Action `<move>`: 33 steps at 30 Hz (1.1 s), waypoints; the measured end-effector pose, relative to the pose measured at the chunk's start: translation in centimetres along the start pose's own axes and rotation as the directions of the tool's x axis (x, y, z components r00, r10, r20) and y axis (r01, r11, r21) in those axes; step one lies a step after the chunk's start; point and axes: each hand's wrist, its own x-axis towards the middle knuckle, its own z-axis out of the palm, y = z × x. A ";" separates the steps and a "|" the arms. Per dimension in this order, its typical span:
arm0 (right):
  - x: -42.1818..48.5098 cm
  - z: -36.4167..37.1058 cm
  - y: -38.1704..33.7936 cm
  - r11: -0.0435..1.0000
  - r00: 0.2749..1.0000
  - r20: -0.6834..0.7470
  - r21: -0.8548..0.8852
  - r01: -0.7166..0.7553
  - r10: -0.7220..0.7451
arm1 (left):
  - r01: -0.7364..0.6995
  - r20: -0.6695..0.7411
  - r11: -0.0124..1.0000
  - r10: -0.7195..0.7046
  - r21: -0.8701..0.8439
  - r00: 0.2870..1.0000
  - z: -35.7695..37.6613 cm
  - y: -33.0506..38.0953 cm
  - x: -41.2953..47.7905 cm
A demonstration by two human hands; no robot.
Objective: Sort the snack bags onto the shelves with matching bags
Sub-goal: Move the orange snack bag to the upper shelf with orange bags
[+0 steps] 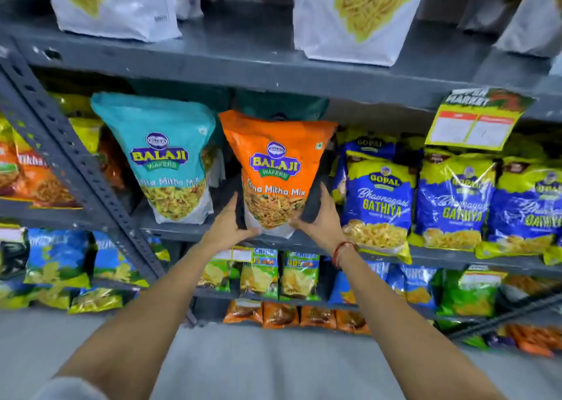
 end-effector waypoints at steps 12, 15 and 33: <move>2.2 1.9 0.9 0.989 0.992 0.112 0.129 -0.075 0.060 | 0.068 0.064 0.997 -0.069 0.032 0.996 0.6 0.1 2.4; 1.2 1.5 1.6 0.992 0.996 0.088 0.117 -0.038 0.027 | 0.019 0.069 0.999 -0.022 0.046 0.997 0.7 0.6 1.3; -10.3 -10.5 -8.0 0.857 0.935 -0.229 0.385 0.343 -0.272 | -0.273 -0.154 0.961 0.277 0.051 0.948 -5.6 14.7 -9.5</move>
